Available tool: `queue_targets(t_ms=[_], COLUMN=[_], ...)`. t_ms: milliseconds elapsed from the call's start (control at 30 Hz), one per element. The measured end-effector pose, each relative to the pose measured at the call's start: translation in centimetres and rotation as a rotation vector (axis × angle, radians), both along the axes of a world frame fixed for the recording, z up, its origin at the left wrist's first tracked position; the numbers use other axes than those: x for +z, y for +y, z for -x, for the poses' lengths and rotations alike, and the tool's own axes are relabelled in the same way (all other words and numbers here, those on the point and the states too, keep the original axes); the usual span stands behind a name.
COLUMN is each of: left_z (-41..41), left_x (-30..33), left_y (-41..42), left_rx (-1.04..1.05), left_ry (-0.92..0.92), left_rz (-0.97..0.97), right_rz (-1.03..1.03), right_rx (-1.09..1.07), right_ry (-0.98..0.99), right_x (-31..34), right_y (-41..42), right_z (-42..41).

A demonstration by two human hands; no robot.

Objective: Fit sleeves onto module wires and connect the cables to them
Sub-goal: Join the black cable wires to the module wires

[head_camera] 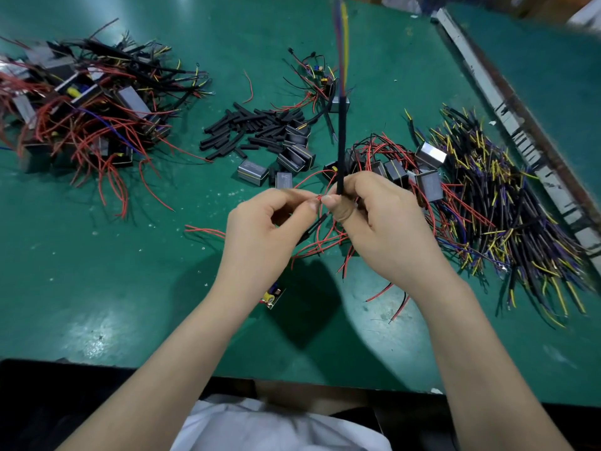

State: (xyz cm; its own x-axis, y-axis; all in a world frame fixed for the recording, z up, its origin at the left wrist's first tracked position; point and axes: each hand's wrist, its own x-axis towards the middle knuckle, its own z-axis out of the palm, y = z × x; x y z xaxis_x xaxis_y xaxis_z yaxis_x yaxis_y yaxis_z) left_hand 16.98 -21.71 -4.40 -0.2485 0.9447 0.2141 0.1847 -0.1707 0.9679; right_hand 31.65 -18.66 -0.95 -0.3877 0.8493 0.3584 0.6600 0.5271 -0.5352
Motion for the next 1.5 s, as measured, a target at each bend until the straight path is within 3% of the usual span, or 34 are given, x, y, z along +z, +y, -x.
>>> queue_targets(t_ms=[133,267,433,533,633,833,933,1033,1200,1500], left_z=[0.2,0.9,2.0,2.7,3.4,3.1,2.9,2.8,2.6,3.6], left_x=[0.5,1.1,1.9,2.1,2.3,1.1,-0.1,-0.7,-0.7,-1.3], left_y=[0.5,1.0,1.1,1.0,0.9,0.4,0.0,-0.2,0.1,0.0], left_rx=[-0.008,-0.145,-0.323,-0.437,-0.507,-0.338,-0.214,-0.11,-0.145,-0.274], left_ry=[0.088,0.273,0.487,0.395,0.291,0.108,0.159,0.228,0.263,0.242], left_rz=[0.071,0.077,-0.012,0.006,-0.028,-0.131,-0.183,-0.222,-0.214,0.106], right_rz=[-0.05,0.016,0.271,0.361,0.456,0.643,0.737,0.746,0.658,0.691], right_rx=[0.063,0.22,0.353,0.438,0.472,0.373,0.249,0.132,0.054,0.037], right_ry=[-0.071,-0.147,-0.087,-0.051,0.153,0.543,0.606,0.529,0.66,0.792], right_x=[0.7,1.7,2.5,2.8,2.6,0.3,-0.8,-1.8,-2.2,-2.1], right_y=[0.0,1.1,2.4,3.2,3.7,3.0,2.5,1.7,0.9,0.4], right_z=[-0.1,-0.6,-0.9,-0.7,-0.3,1.1,1.5,1.4,1.3,0.6])
